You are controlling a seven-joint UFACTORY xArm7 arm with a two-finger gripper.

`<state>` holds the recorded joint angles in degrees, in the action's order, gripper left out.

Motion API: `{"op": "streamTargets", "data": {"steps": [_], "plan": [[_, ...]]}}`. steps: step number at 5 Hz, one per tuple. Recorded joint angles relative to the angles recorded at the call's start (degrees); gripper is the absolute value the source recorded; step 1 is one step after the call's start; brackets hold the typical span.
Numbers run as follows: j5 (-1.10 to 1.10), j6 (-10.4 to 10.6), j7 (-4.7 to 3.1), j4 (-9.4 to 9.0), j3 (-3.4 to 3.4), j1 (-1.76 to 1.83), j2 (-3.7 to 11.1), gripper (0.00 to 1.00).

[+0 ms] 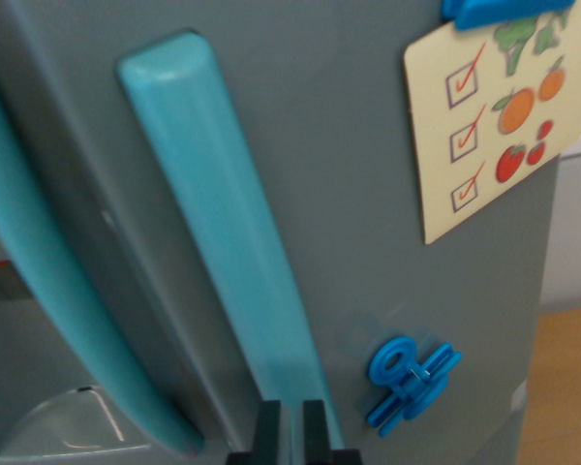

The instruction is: Close fridge door

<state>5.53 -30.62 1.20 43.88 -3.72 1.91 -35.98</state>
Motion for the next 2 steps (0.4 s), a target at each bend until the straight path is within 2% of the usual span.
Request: {"op": "streamTargets", "data": {"steps": [1,2], "plan": [[0.00,0.0,0.00,0.00,0.00,0.00,0.00,1.00],[0.00,0.0,0.00,1.35,0.00,0.00,2.71,1.00]]}}
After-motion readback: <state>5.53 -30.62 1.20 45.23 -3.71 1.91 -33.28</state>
